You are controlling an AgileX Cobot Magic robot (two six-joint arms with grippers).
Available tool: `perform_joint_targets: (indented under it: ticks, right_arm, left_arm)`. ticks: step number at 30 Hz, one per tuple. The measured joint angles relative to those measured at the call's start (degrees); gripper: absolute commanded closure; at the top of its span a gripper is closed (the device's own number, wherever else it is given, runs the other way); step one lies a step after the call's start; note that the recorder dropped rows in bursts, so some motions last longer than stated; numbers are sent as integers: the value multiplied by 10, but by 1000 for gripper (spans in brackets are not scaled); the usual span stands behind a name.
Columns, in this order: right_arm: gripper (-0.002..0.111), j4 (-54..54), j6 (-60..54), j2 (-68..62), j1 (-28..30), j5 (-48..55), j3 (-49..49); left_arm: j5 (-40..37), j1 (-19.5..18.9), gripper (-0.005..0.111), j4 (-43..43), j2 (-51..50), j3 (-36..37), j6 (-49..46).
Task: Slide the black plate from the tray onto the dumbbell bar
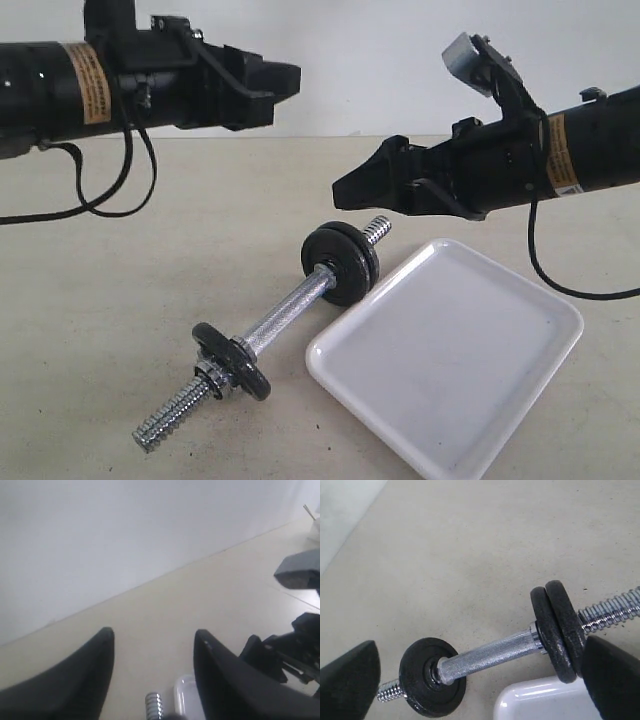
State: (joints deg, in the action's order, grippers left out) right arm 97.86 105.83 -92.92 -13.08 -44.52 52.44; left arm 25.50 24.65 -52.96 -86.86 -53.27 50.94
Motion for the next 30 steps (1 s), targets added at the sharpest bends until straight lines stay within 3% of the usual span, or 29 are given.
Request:
perform_joint_targets:
  ticks: [11,30]
  right_arm:
    - [8,-5,-17,94,0,13,0]
    - [8,11,-8,278,1,23,0]
  left_arm:
    - [-39,0,60,-19,115,0,2]
    - [-56,0,60,-233,257,0,199]
